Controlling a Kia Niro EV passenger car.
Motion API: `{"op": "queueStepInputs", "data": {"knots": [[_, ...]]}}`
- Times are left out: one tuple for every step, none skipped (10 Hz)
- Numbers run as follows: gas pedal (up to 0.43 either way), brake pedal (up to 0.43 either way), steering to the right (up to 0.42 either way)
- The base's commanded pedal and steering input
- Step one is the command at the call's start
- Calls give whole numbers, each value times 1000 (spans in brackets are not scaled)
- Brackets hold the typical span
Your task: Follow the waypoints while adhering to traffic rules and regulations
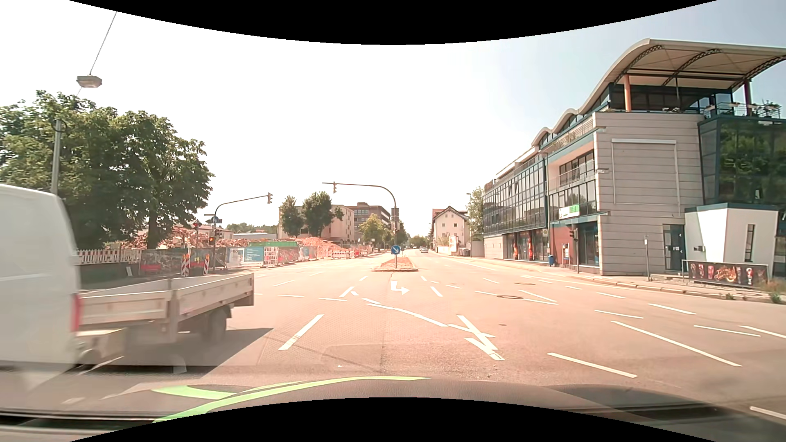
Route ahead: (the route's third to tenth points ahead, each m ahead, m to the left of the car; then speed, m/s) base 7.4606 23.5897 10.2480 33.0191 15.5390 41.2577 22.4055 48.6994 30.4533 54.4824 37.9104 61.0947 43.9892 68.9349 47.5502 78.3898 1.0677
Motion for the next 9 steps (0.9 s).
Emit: {"op": "queueStepInputs", "data": {"knots": [[0, 207, -31], [0, 201, -33], [0, 207, -32], [0, 207, -33], [0, 201, -43], [0, 201, -53], [0, 207, -60], [0, 201, -63], [0, 207, -67]]}}
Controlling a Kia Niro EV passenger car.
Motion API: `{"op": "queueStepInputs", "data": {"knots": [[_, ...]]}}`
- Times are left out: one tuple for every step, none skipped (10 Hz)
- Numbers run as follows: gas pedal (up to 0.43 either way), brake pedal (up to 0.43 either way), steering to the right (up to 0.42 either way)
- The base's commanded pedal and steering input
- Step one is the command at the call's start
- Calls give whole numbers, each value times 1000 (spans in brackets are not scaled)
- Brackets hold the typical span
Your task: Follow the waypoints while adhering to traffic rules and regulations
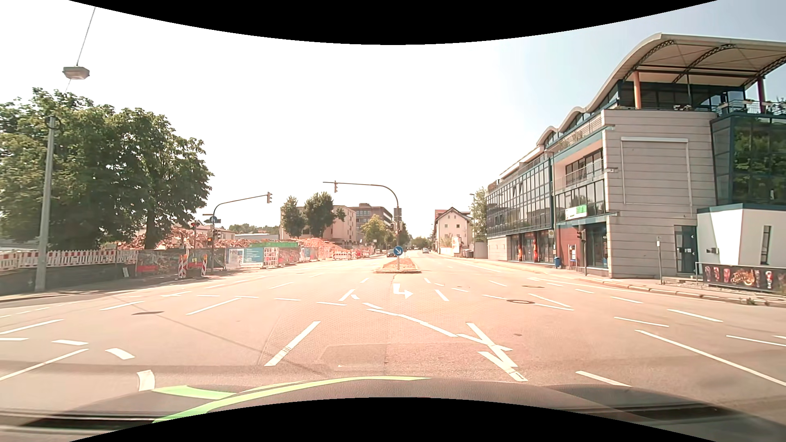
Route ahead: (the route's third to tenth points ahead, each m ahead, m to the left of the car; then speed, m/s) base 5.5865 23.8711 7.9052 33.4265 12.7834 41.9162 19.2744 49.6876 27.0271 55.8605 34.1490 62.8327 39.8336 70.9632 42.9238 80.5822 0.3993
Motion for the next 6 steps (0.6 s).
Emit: {"op": "queueStepInputs", "data": {"knots": [[0, 207, -72], [0, 207, -78], [0, 207, -81], [0, 207, -81], [0, 201, -81], [0, 201, -81]]}}
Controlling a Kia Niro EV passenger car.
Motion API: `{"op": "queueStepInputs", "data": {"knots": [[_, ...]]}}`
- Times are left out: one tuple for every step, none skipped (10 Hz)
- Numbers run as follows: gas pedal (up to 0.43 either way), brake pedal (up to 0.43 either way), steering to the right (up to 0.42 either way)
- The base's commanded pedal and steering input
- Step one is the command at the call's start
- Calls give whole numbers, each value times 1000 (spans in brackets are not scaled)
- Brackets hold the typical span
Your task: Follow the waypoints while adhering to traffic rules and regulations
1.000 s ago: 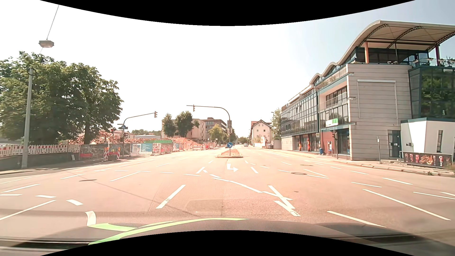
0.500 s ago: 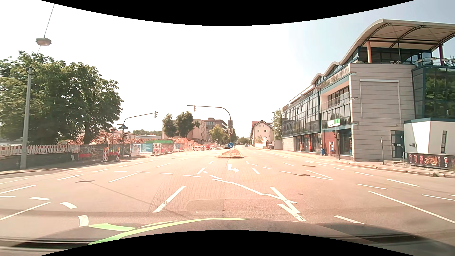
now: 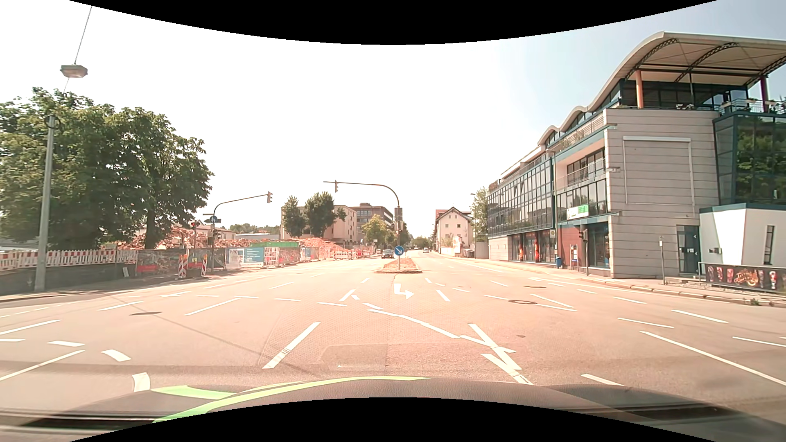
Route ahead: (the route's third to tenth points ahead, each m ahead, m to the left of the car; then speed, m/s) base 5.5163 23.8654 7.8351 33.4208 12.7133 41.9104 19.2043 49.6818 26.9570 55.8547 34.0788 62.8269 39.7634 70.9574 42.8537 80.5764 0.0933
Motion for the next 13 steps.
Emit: {"op": "queueStepInputs", "data": {"knots": [[0, 201, -80], [0, 201, -79], [0, 213, -86], [0, 213, -91], [0, 213, -93], [0, 213, -93], [0, 220, -93], [0, 213, -92], [0, 220, -92], [0, 220, -91], [0, 220, -91], [0, 220, -91], [0, 220, -91]]}}
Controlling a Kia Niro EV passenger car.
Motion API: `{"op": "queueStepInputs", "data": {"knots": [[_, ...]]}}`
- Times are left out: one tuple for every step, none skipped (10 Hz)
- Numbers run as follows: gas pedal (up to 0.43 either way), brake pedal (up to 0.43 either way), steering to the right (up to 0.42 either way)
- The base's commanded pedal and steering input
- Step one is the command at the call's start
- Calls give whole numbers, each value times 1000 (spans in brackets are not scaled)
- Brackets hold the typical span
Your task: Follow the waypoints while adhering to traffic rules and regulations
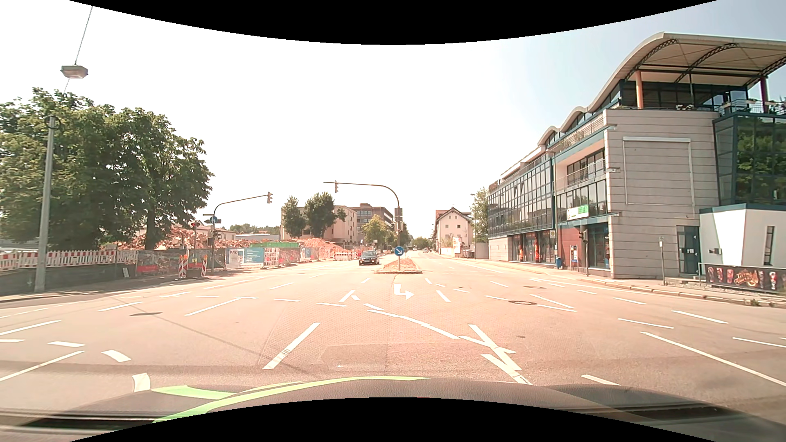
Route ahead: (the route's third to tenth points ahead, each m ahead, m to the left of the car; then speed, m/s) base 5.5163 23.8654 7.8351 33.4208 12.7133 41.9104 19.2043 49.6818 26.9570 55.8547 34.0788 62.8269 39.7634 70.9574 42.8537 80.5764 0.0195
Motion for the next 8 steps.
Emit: {"op": "queueStepInputs", "data": {"knots": [[0, 220, -91], [0, 226, -91], [0, 226, -91], [0, 226, -91], [0, 226, -91], [0, 226, -91], [0, 226, -91], [0, 226, -91]]}}
